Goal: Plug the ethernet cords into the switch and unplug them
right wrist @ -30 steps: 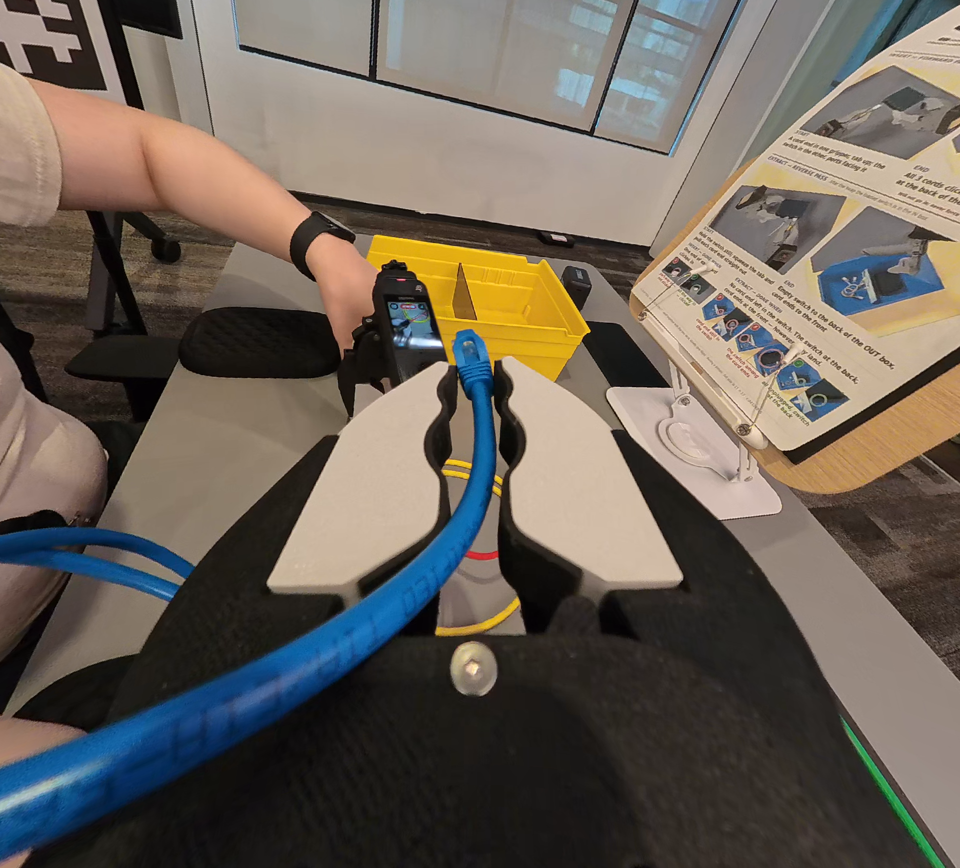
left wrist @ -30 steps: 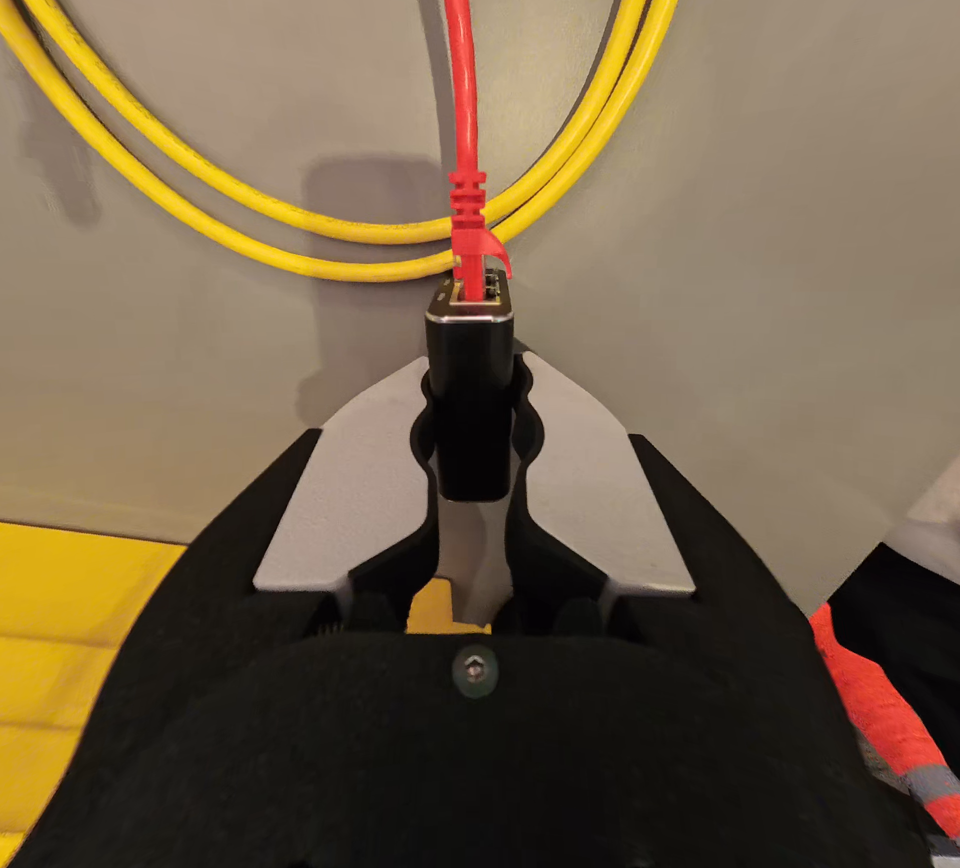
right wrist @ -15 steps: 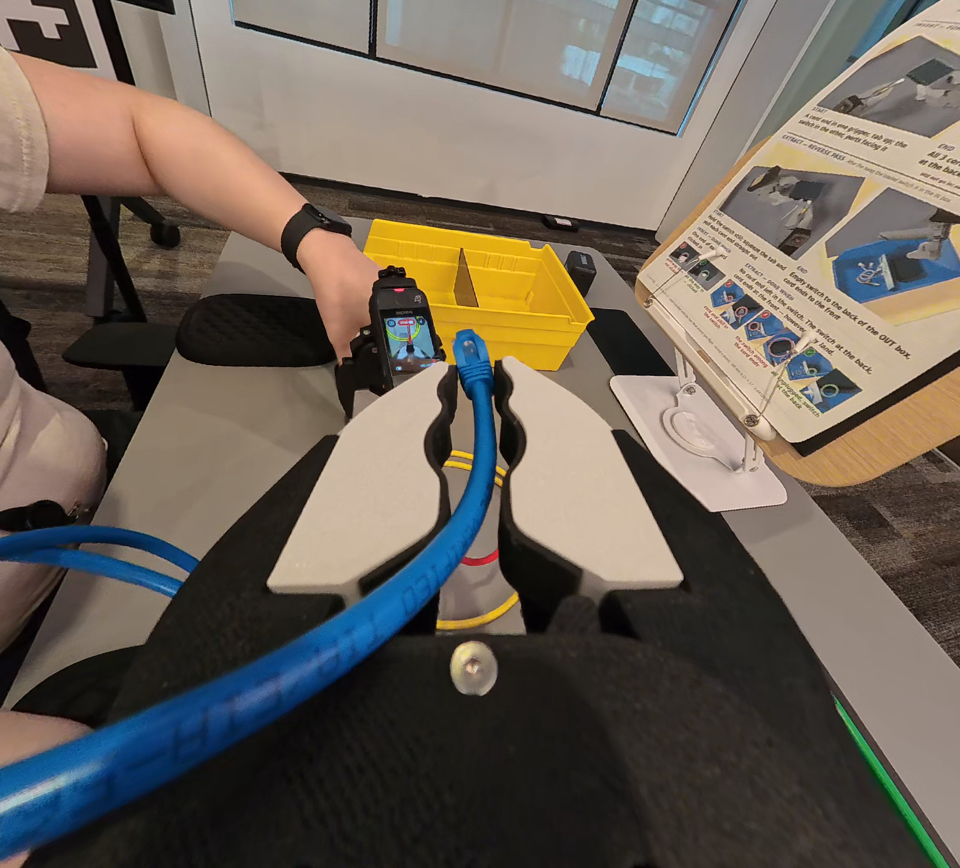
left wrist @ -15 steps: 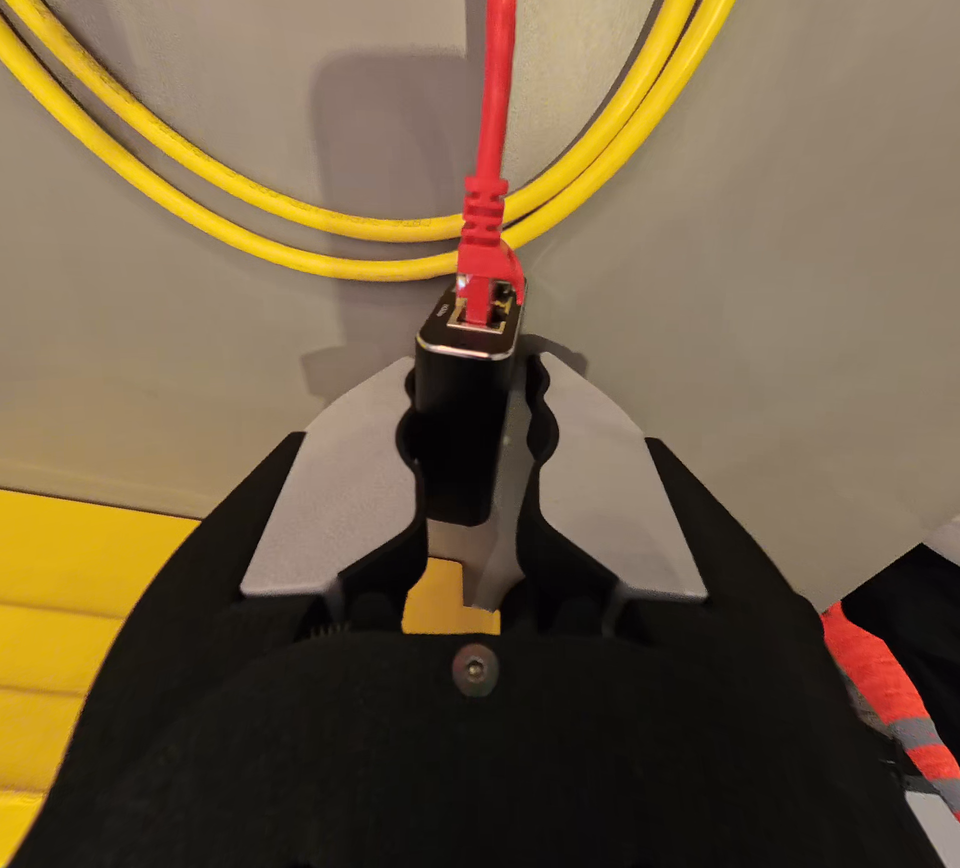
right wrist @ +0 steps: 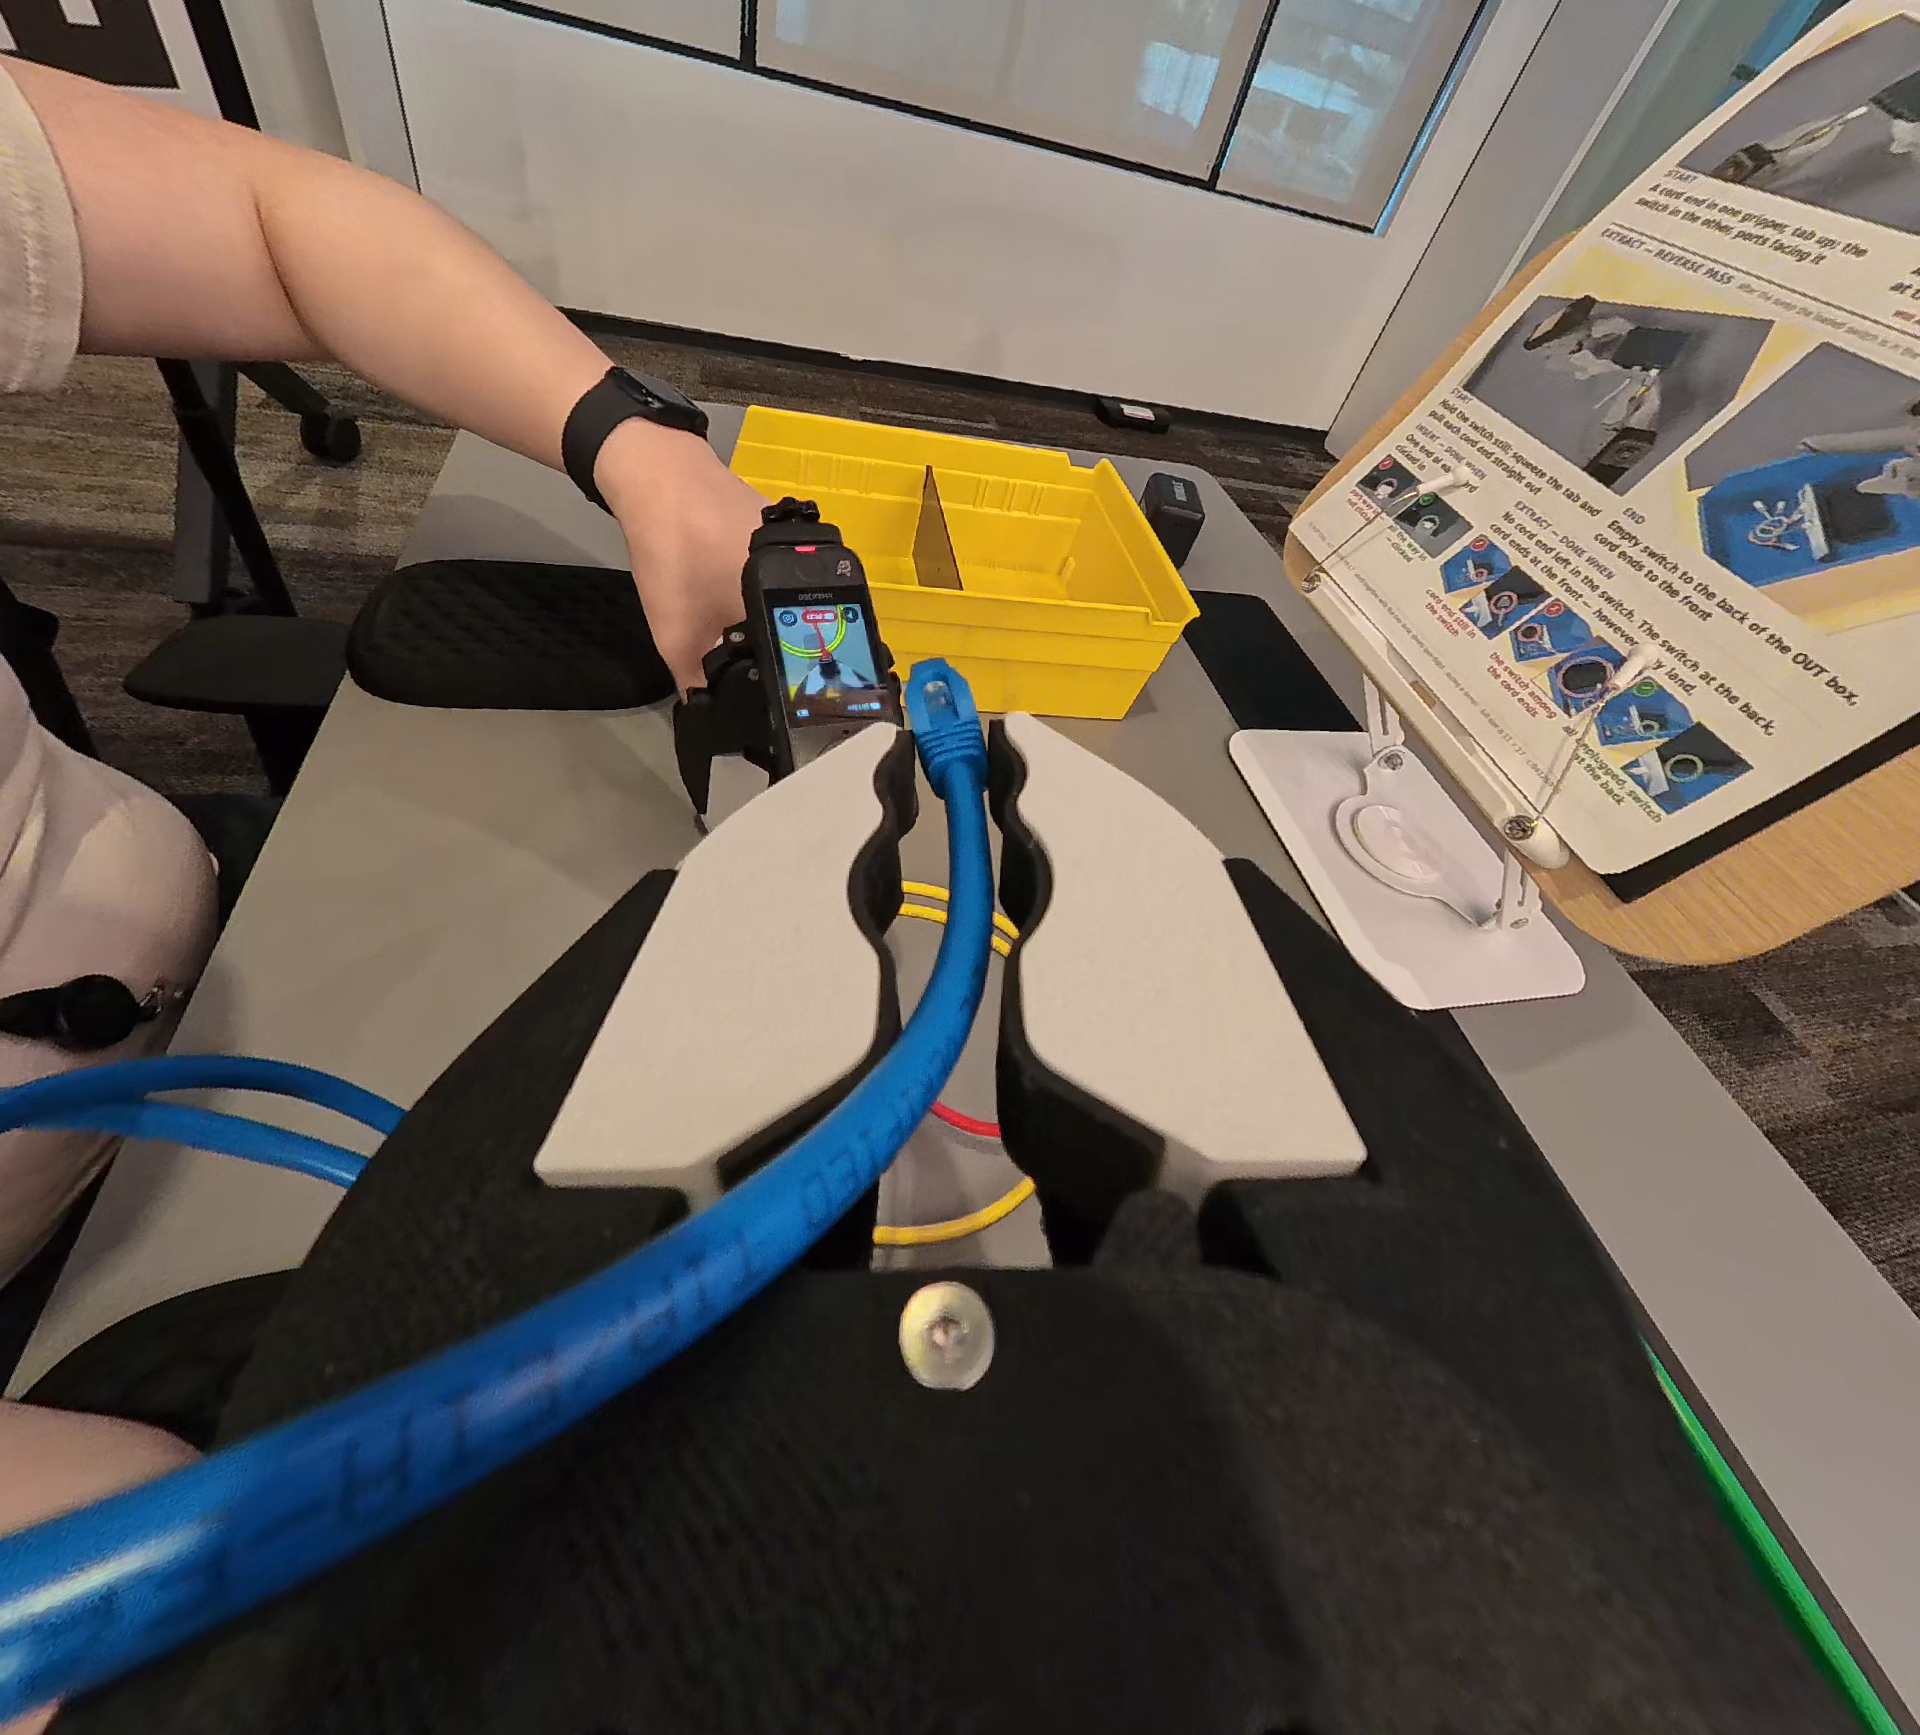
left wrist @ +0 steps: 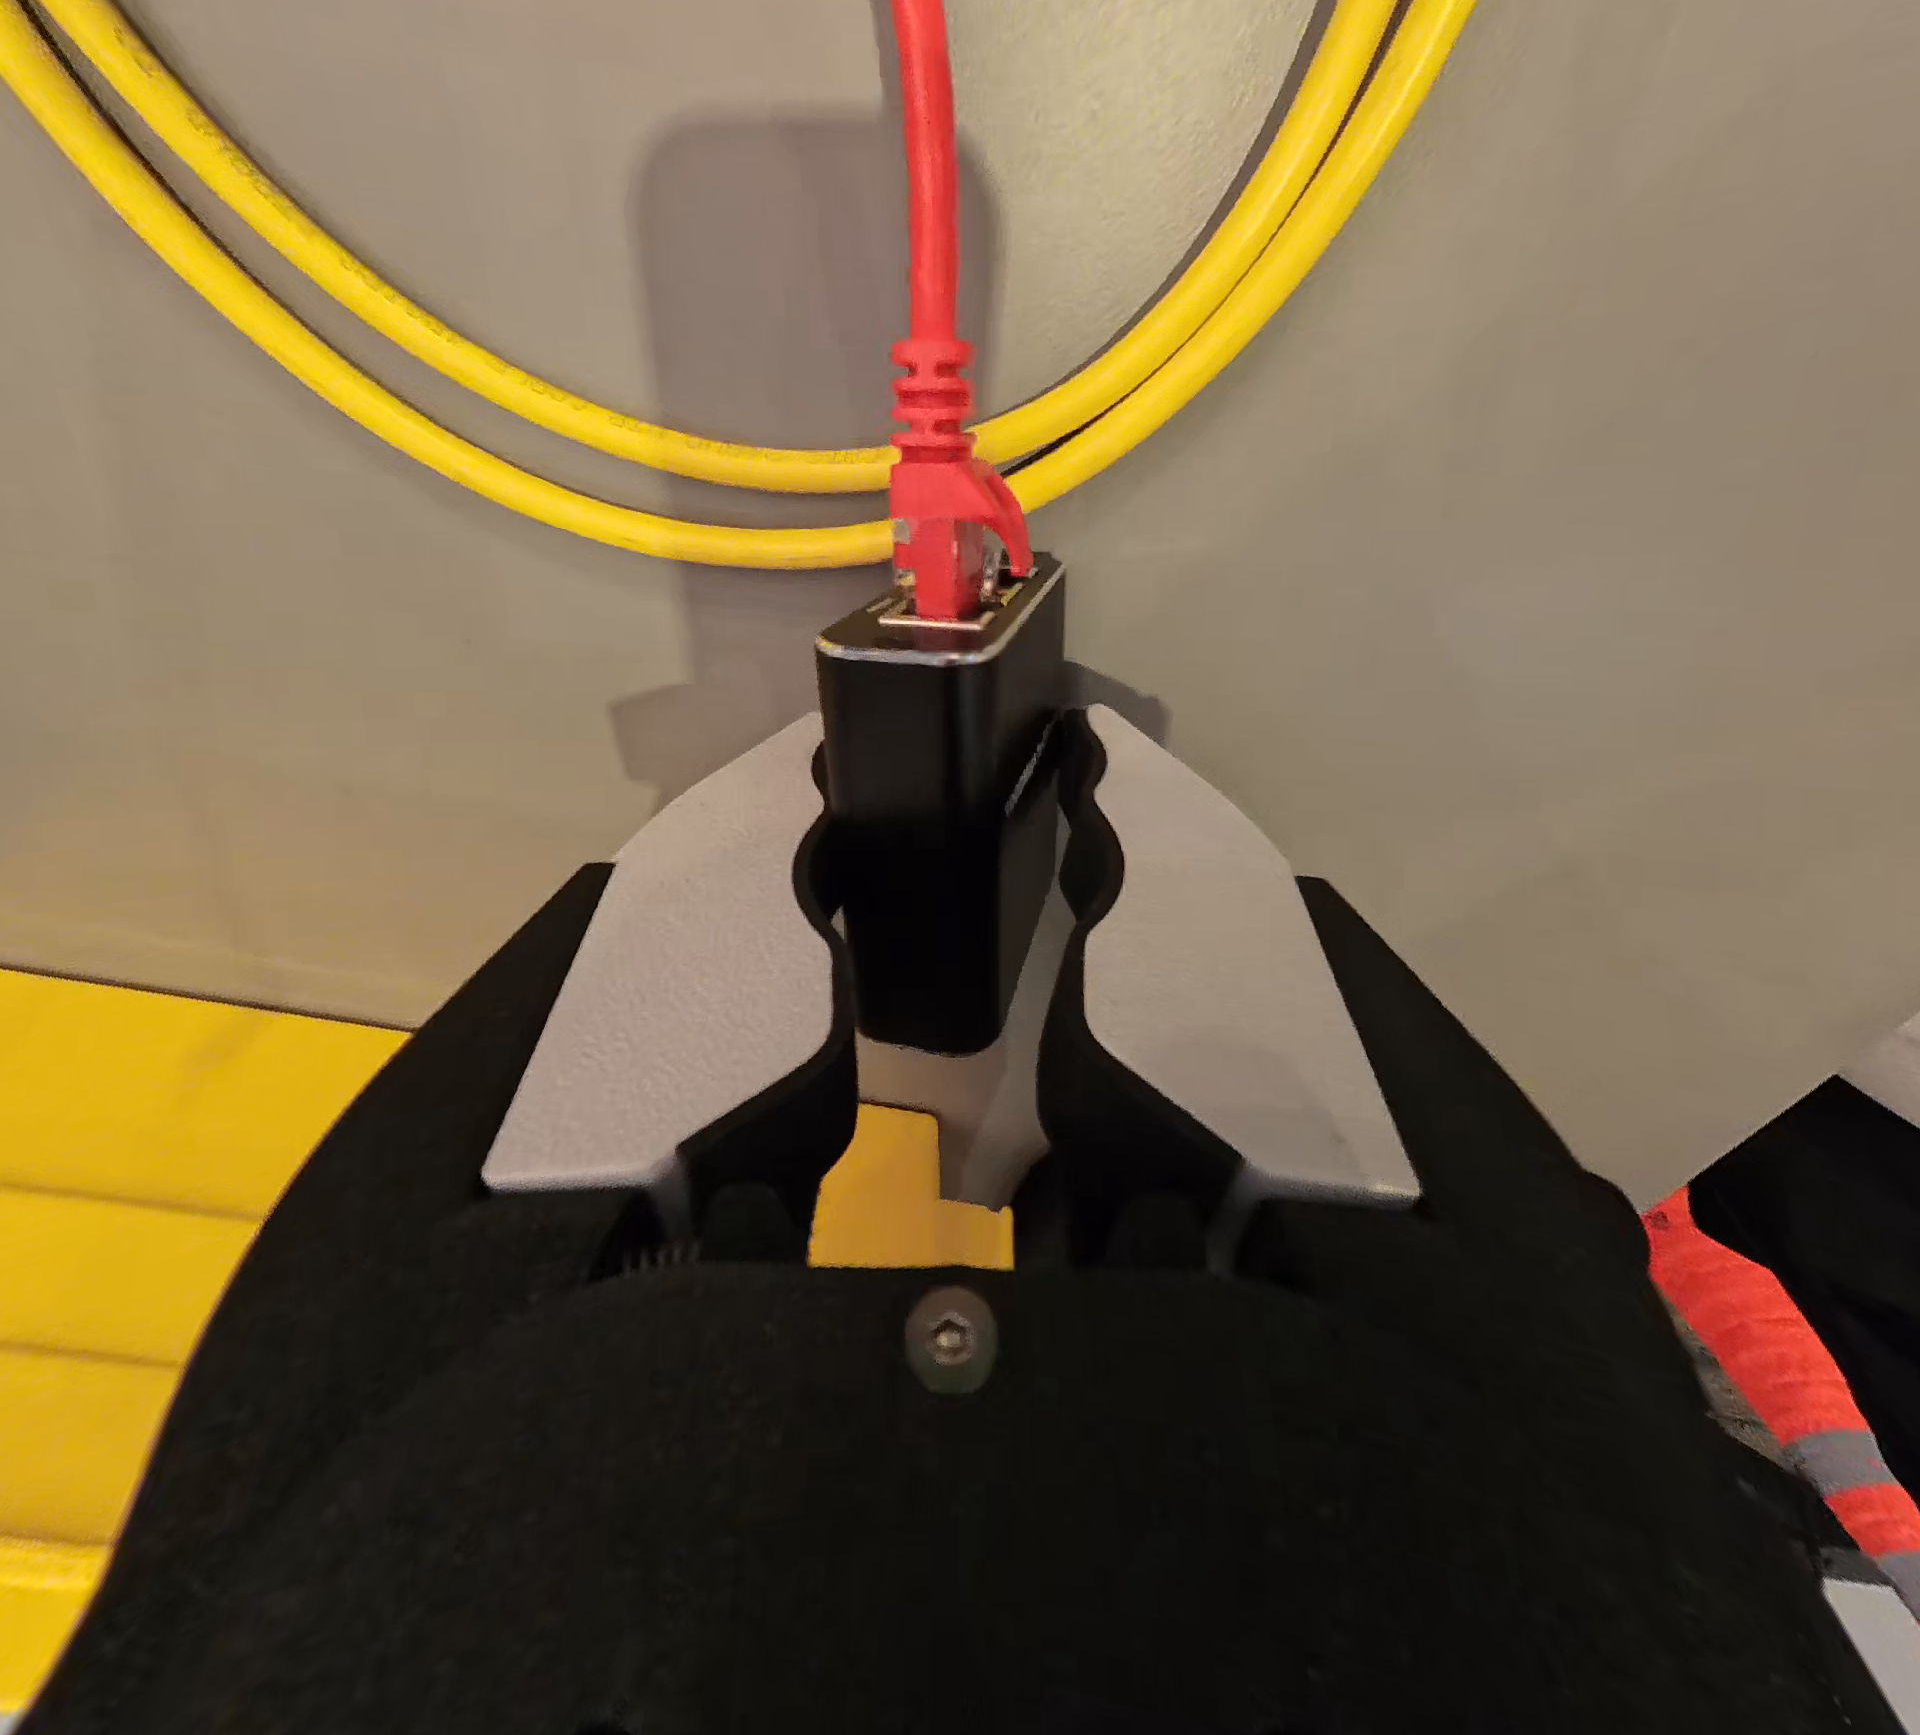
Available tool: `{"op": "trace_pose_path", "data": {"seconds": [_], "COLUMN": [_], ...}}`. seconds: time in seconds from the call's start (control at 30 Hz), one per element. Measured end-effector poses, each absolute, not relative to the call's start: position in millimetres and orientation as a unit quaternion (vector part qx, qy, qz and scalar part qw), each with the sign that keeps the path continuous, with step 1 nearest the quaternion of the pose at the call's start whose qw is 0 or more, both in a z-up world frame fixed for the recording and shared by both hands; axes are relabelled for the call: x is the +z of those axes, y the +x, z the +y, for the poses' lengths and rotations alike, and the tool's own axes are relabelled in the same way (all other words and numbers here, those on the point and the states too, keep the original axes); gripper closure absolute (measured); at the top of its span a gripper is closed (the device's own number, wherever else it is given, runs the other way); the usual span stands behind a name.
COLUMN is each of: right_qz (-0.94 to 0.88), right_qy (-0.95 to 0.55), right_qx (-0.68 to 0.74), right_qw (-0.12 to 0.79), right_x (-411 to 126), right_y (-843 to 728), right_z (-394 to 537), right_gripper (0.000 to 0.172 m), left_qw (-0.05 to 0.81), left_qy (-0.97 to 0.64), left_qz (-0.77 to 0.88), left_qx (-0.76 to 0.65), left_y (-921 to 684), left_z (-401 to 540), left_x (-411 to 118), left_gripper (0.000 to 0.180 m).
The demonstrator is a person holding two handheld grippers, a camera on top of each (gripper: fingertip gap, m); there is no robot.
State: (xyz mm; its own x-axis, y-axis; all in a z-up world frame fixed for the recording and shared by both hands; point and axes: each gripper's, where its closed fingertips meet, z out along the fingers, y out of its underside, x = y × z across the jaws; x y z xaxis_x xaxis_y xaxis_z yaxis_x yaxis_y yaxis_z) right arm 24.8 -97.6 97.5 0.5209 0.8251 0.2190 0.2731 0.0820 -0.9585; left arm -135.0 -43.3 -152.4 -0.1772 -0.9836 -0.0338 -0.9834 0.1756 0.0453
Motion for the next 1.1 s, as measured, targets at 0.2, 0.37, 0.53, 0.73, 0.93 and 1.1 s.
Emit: {"op": "trace_pose_path", "data": {"seconds": [0.2, 0.37, 0.53, 0.73, 0.93, 1.1], "right_qz": [-0.433, -0.427, -0.419, -0.471, -0.507, -0.506], "right_qy": [-0.637, -0.624, -0.587, -0.517, -0.447, -0.402], "right_qx": [0.231, 0.222, 0.168, 0.016, -0.121, -0.221], "right_qw": [0.595, 0.615, 0.672, 0.714, 0.727, 0.731], "right_x": [97, 107, 133, 153, 154, 145], "right_y": [23, 25, 22, -15, -74, -97], "right_z": [-97, -98, -96, -93, -72, -51], "right_gripper": [0.157, 0.157, 0.158, 0.158, 0.158, 0.158], "left_qw": [0.017, -0.008, -0.074, -0.113, -0.103, -0.126], "left_qy": [0.669, 0.720, 0.740, 0.627, 0.595, 0.607], "left_qz": [-0.743, -0.675, -0.505, -0.271, -0.184, -0.155], "left_qx": [0.009, 0.159, 0.438, 0.722, 0.776, 0.769], "left_y": [-133, -115, -71, -56, -65, -78], "left_z": [-50, -56, -43, -8, 5, 12], "left_x": [-153, -125, -37, 89, 128, 140], "left_gripper": [0.154, 0.154, 0.154, 0.154, 0.154, 0.154]}}
